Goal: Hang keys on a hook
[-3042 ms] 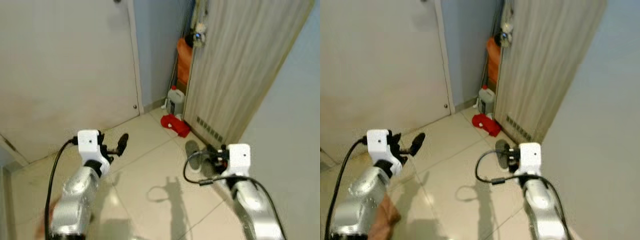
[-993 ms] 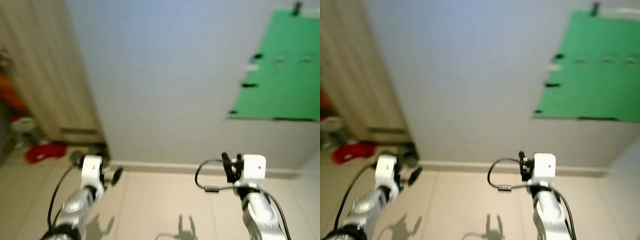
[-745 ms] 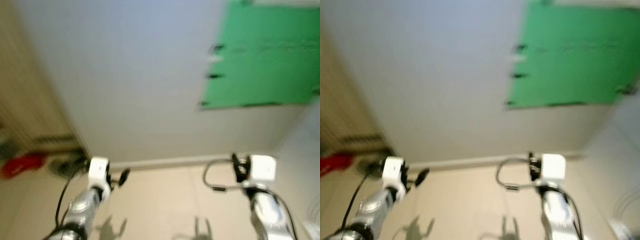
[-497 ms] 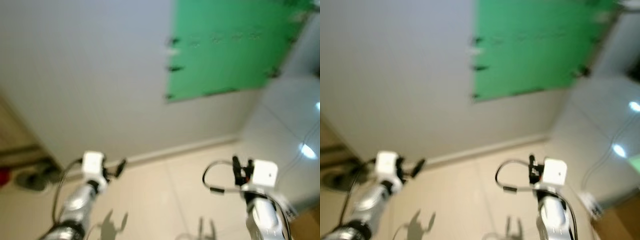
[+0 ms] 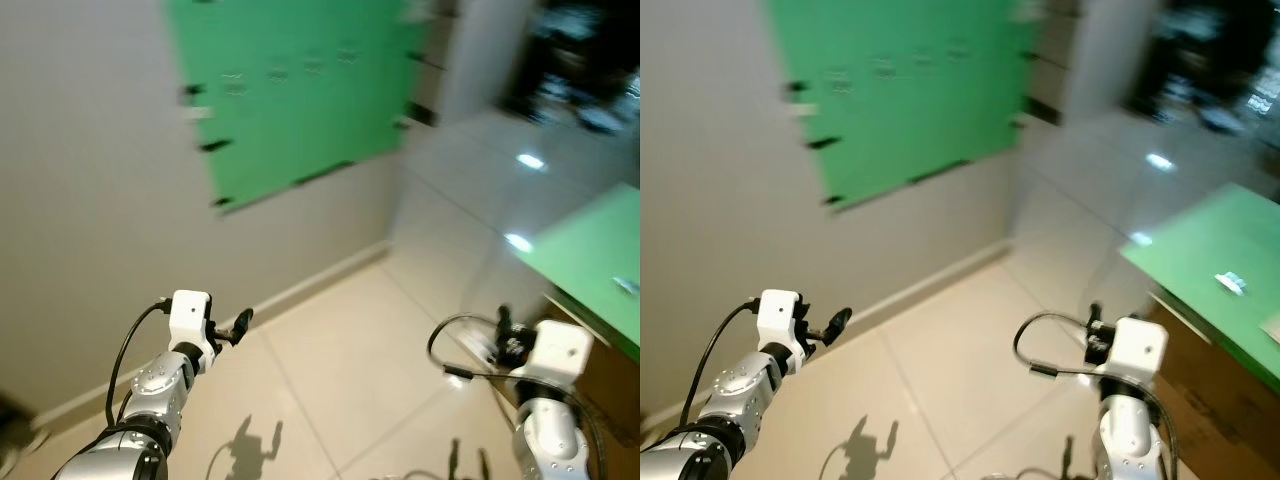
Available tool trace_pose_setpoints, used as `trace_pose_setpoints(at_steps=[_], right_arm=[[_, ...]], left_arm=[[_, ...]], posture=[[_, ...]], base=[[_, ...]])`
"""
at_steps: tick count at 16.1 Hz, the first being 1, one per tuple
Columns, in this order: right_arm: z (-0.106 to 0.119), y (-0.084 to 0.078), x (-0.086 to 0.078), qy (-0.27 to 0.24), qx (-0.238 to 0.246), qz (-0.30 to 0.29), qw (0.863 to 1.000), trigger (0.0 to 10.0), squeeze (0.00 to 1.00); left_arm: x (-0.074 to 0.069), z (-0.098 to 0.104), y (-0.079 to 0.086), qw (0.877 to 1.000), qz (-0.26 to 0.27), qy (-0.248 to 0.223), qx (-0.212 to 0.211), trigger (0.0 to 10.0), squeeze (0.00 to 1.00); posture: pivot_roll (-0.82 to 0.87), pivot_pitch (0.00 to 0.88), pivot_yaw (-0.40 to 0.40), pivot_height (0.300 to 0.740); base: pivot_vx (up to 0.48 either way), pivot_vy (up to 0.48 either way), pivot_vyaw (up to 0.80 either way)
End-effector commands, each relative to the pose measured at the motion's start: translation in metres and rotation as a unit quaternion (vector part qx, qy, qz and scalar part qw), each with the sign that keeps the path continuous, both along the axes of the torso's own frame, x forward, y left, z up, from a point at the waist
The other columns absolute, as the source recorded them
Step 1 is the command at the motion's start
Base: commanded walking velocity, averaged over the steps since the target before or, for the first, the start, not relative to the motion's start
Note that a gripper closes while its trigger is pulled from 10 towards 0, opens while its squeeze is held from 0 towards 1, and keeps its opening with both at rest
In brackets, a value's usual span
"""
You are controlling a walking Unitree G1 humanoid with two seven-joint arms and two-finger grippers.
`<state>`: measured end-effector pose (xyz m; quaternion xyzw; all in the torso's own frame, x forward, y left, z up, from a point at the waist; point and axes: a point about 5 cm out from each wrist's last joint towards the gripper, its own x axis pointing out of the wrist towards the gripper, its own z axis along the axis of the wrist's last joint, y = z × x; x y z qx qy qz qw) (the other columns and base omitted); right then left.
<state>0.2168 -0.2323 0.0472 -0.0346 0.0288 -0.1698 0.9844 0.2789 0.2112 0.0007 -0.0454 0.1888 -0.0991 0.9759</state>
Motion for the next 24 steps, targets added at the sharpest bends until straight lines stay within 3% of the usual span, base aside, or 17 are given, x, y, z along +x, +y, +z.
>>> trace_pose_setpoints(at_steps=[1, 5, 8, 9, 11, 12, 14, 16, 17, 19, 22, 24], right_arm=[[0.014, 0.001, 0.004, -0.026, -0.008, -0.012, 1.0, 10.0, 1.0], [0.019, 0.003, 0.005, -0.02, -0.012, -0.018, 1.0, 10.0, 1.0], [0.022, 0.01, 0.0, -0.007, -0.036, 0.009, 0.999, 10.0, 1.0], [0.021, 0.012, -0.004, 0.008, -0.038, 0.021, 0.999, 10.0, 1.0], [0.017, 0.013, -0.008, 0.021, -0.029, 0.028, 0.999, 10.0, 1.0], [0.017, 0.014, -0.008, 0.015, -0.039, 0.034, 0.999, 10.0, 1.0], [0.025, 0.014, -0.005, -0.021, -0.052, 0.028, 0.998, 10.0, 1.0], [0.029, 0.013, -0.003, -0.025, -0.044, 0.025, 0.998, 10.0, 1.0], [0.029, 0.011, -0.001, -0.024, -0.036, 0.018, 0.999, 10.0, 1.0], [0.026, 0.007, 0.002, -0.015, -0.035, 0.019, 0.999, 10.0, 1.0], [0.02, 0.008, 0.008, -0.004, -0.031, 0.035, 0.999, 10.0, 1.0], [0.02, 0.009, 0.009, 0.0, -0.032, 0.04, 0.999, 10.0, 1.0]], left_arm=[[0.003, 0.008, 0.012, 1.0, 0.013, -0.024, 0.004, 10.0, 1.0], [-0.007, -0.005, 0.005, 1.0, 0.017, 0.006, 0.02, 10.0, 1.0], [-0.007, -0.008, -0.005, 1.0, 0.021, 0.006, 0.004, 10.0, 1.0], [-0.004, 0.002, -0.001, 0.998, 0.037, -0.048, -0.012, 10.0, 1.0], [0.002, 0.014, 0.003, 0.995, 0.032, -0.092, -0.01, 10.0, 1.0], [0.011, 0.032, -0.003, 0.987, 0.009, -0.157, -0.016, 10.0, 1.0], [0.032, 0.078, -0.028, 0.957, -0.043, -0.288, -0.008, 10.0, 1.0], [0.035, 0.109, -0.058, 0.941, -0.079, -0.33, -0.018, 10.0, 1.0], [0.032, 0.121, -0.073, 0.938, -0.099, -0.333, -0.002, 10.0, 0.0], [0.036, 0.116, -0.08, 0.95, -0.1, -0.293, 0.039, 10.0, 0.0], [0.031, 0.121, -0.087, 0.953, -0.11, -0.281, 0.018, 10.0, 0.0], [0.028, 0.121, -0.088, 0.956, -0.115, -0.27, 0.031, 10.0, 0.0]], posture=[[-0.1, 0.0, 0.071, 0.74], [-0.1, 0.0, 0.07, 0.74], [-0.12, 0.0, 0.058, 0.74], [-0.12, 0.0, 0.05, 0.74], [-0.12, 0.0, 0.041, 0.74], [-0.12, 0.0, 0.037, 0.74], [-0.12, 0.0, 0.038, 0.74], [-0.12, 0.0, 0.042, 0.74], [-0.12, 0.0, 0.05, 0.74], [-0.13, 0.0, 0.065, 0.74], [-0.15, 0.0, 0.079, 0.74], [-0.15, 0.0, 0.083, 0.74]], base=[[0.0, 0.0, -0.66], [0.0, 0.0, -0.68], [0.0, 0.0, -0.7], [0.0, 0.0, -0.7], [0.0, 0.0, -0.7], [0.0, 0.0, -0.7], [0.0, 0.0, -0.7], [0.0, 0.0, -0.7], [0.0, 0.0, -0.7], [0.0, 0.0, -0.7], [0.0, 0.0, -0.72], [0.0, 0.0, -0.72]])
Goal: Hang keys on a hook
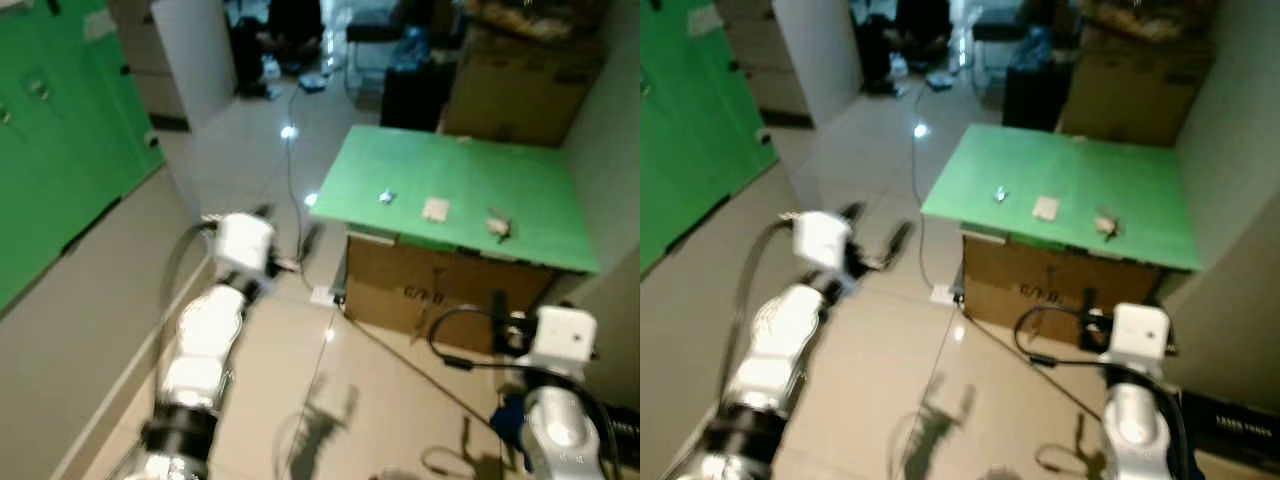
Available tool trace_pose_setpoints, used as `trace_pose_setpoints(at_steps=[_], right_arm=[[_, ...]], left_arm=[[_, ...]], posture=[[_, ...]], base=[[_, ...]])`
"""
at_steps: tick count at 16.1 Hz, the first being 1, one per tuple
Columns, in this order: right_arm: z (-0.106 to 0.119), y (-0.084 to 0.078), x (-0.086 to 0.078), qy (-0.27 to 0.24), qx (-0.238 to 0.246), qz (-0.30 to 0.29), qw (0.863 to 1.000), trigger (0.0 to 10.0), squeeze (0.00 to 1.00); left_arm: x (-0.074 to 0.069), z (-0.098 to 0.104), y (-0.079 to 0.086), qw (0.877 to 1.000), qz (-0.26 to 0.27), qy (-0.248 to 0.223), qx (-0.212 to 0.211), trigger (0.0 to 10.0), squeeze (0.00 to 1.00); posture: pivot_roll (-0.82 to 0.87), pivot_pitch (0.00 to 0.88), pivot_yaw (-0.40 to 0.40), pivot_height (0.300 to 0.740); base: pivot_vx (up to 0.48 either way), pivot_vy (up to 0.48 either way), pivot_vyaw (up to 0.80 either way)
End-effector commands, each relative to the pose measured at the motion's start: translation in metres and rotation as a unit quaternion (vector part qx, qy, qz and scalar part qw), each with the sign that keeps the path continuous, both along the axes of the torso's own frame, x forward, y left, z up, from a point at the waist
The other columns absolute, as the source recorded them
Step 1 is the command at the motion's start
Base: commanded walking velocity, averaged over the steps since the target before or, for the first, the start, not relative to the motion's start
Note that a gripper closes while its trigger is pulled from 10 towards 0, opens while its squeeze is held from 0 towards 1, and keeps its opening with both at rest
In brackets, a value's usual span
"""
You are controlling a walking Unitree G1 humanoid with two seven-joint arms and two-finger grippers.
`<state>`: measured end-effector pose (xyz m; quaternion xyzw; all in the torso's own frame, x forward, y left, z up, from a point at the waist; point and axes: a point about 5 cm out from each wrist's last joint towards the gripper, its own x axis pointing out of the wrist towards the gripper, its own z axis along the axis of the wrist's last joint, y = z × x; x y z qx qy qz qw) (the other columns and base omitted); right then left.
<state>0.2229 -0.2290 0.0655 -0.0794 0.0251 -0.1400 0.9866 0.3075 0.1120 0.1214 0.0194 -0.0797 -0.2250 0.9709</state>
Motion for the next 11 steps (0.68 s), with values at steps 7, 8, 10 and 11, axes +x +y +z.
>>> trace_pose_setpoints(at_steps=[7, 8, 10, 11], right_arm=[[-0.011, 0.008, -0.009, 0.018, 0.023, -0.002, 1.0, 10.0, 1.0], [-0.011, 0.008, -0.009, 0.018, 0.023, -0.003, 1.0, 10.0, 1.0], [-0.009, 0.012, -0.007, 0.015, 0.024, 0.003, 1.0, 10.0, 1.0], [-0.008, 0.012, -0.006, 0.015, 0.026, 0.002, 1.0, 10.0, 1.0]], left_arm=[[-0.005, -0.02, 0.021, 0.993, 0.087, 0.078, -0.013, 10.0, 0.0], [-0.006, -0.019, 0.019, 0.994, 0.077, 0.079, -0.021, 10.0, 0.0], [-0.001, -0.021, 0.017, 0.993, 0.078, 0.086, -0.019, 10.0, 0.0], [0.0, -0.024, 0.017, 0.993, 0.077, 0.092, -0.019, 10.0, 0.0]], posture=[[-0.16, 0.0, 0.088, 0.74], [-0.16, 0.0, 0.088, 0.74], [-0.16, 0.0, 0.095, 0.74], [-0.17, 0.0, 0.1, 0.74]], base=[[0.0, 0.0, 0.0], [0.0, 0.0, 0.0], [0.45, 0.0, 0.0], [0.454, 0.0, 0.0]])
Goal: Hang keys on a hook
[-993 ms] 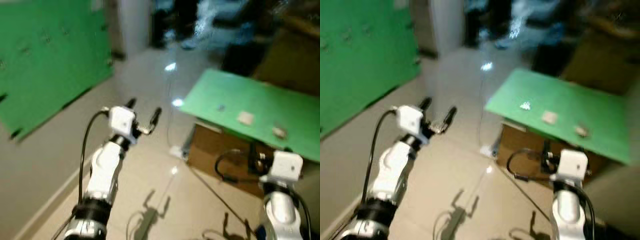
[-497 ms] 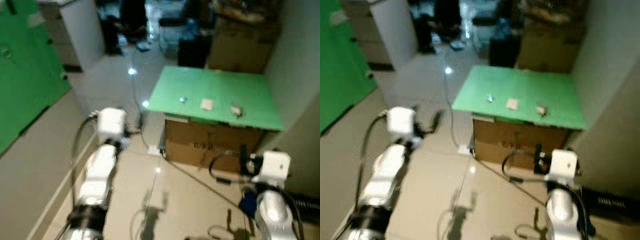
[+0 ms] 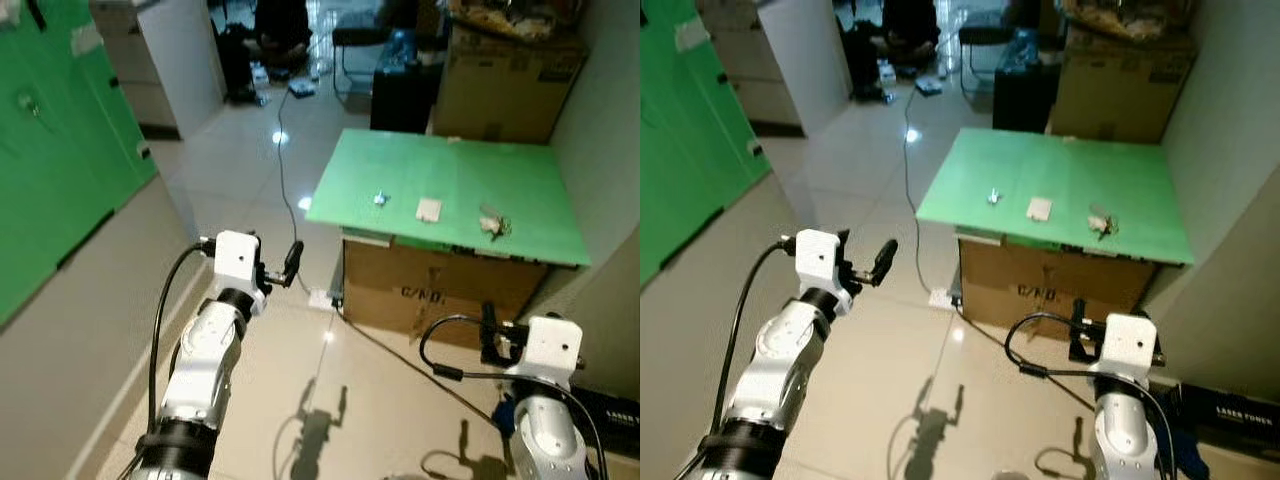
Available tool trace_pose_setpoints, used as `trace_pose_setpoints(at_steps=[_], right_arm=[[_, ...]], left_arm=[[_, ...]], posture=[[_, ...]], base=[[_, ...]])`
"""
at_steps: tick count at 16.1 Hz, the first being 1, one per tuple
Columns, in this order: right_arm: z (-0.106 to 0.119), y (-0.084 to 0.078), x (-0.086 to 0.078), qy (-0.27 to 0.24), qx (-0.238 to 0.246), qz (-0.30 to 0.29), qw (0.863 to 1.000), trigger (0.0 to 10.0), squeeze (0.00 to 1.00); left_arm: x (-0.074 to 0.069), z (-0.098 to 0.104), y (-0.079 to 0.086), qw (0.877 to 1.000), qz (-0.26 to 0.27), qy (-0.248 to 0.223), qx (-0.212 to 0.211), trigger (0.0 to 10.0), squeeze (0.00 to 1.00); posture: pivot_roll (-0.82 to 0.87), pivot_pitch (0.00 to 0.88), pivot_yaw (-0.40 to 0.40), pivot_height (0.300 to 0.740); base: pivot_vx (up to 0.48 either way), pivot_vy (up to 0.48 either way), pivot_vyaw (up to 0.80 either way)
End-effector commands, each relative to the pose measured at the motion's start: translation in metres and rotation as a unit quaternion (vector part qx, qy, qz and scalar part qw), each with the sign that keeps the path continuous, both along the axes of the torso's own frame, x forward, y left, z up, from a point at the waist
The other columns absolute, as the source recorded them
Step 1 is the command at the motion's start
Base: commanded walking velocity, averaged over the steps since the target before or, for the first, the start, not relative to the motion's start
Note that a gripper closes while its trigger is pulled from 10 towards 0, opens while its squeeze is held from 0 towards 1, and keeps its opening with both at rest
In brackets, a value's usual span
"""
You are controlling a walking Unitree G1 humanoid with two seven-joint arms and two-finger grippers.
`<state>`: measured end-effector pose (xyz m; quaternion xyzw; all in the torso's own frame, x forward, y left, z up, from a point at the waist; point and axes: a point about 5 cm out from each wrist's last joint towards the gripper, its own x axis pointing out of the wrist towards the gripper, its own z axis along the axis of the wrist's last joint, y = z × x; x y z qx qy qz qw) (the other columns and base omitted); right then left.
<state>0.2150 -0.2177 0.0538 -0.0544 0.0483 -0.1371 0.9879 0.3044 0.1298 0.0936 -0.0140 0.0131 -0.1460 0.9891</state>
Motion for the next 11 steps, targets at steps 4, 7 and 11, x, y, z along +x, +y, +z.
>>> trace_pose_setpoints(at_steps=[4, 7, 11], right_arm=[[0.005, -0.001, 0.002, -0.002, 0.0, 0.0, 1.0, 10.0, 1.0], [0.006, 0.0, 0.001, 0.0, 0.0, 0.002, 1.0, 10.0, 1.0], [0.008, 0.001, 0.001, 0.0, -0.001, 0.002, 1.0, 10.0, 1.0]], left_arm=[[0.002, -0.004, -0.001, 1.0, -0.021, 0.007, -0.002, 10.0, 0.0], [0.003, -0.007, -0.009, 0.999, -0.05, 0.004, -0.005, 10.0, 0.0], [0.004, -0.01, -0.014, 0.997, -0.079, 0.001, -0.005, 10.0, 0.0]], posture=[[-0.18, 0.0, 0.103, 0.74], [-0.19, 0.0, 0.11, 0.74], [-0.2, 0.0, 0.119, 0.74]], base=[[0.461, 0.0, 0.0], [0.461, 0.0, 0.0], [0.461, 0.0, 0.0]])
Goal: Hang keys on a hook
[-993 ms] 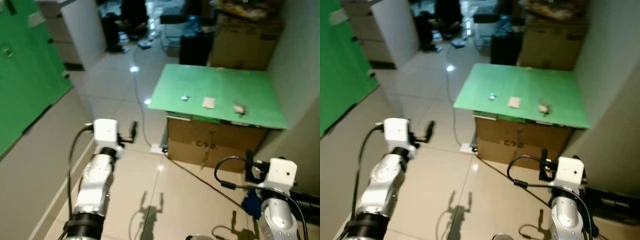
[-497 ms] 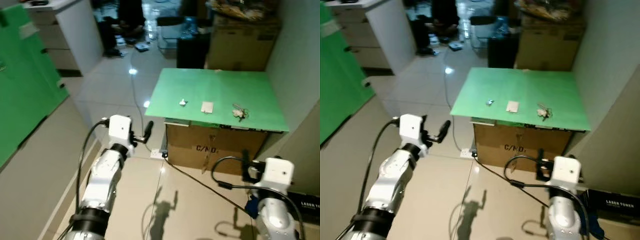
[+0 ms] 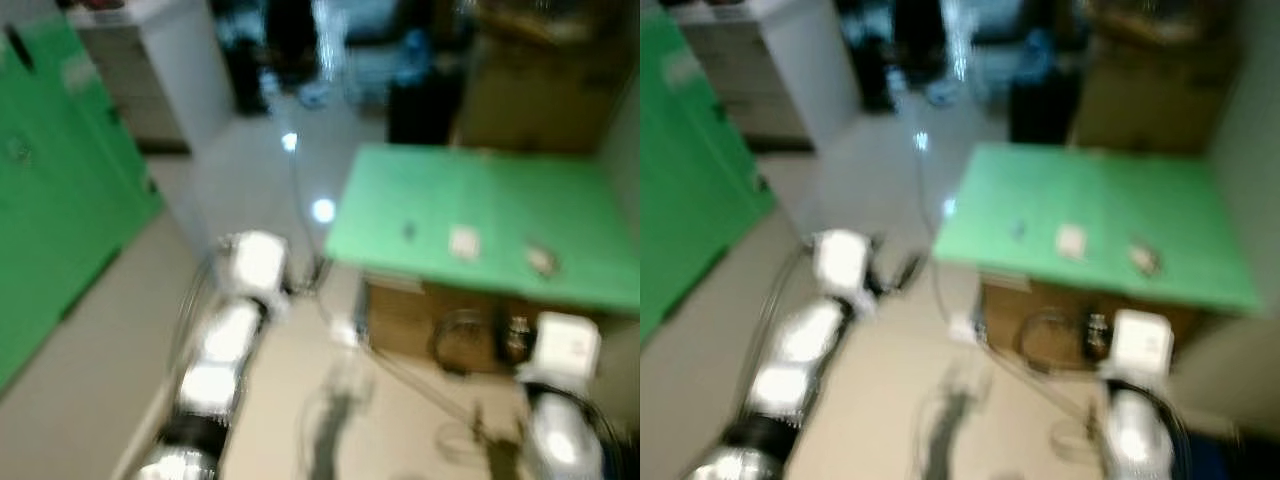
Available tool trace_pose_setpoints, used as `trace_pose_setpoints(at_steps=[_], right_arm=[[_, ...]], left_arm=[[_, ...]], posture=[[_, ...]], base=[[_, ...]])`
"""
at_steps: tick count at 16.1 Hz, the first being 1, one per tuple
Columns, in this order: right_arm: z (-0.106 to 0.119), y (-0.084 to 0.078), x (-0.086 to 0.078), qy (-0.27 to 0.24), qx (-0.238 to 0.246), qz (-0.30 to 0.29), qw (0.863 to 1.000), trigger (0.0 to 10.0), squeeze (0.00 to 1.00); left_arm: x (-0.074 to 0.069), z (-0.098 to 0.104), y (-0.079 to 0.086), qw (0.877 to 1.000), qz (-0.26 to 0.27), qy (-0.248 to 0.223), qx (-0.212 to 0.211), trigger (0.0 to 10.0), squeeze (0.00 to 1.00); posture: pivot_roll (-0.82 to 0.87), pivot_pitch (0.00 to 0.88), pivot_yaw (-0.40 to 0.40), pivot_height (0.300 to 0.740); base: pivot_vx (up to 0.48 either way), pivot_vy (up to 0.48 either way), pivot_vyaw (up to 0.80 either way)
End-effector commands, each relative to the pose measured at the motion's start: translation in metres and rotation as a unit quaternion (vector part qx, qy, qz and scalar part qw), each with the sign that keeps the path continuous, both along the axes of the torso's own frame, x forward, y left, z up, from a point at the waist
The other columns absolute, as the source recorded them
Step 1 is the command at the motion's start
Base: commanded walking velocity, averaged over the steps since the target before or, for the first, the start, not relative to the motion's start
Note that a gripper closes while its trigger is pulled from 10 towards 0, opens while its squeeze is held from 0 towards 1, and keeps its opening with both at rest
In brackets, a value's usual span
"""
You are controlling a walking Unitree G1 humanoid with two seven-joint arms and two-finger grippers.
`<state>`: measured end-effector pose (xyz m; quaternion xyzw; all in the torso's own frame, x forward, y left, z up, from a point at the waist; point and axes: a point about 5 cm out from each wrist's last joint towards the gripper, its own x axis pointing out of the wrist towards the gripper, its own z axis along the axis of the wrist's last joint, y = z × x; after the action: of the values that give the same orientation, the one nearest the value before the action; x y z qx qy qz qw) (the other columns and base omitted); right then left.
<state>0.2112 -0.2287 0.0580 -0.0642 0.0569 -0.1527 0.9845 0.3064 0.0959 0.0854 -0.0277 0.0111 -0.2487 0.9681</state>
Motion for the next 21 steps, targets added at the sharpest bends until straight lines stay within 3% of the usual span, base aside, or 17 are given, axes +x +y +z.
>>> trace_pose_setpoints(at_steps=[1, 11, 21], right_arm=[[0.004, 0.012, 0.005, -0.009, 0.008, 0.018, 1.0, 10.0, 1.0], [0.002, 0.008, -0.002, 0.002, 0.007, 0.002, 1.0, 10.0, 1.0], [0.006, 0.017, -0.005, 0.001, -0.002, 0.012, 1.0, 10.0, 1.0]], left_arm=[[0.002, -0.002, 0.019, 1.0, 0.022, 0.002, 0.013, 10.0, 0.0], [0.002, -0.014, 0.016, 1.0, -0.011, 0.012, 0.019, 10.0, 0.0], [0.007, -0.014, 0.02, 0.999, 0.02, 0.015, 0.034, 10.0, 0.0]], posture=[[-0.2, 0.0, 0.119, 0.74], [-0.22, 0.0, 0.137, 0.74], [-0.23, 0.0, 0.152, 0.74]], base=[[0.461, 0.0, 0.0], [0.461, 0.0, -0.75], [0.035, 0.0, 0.0]])
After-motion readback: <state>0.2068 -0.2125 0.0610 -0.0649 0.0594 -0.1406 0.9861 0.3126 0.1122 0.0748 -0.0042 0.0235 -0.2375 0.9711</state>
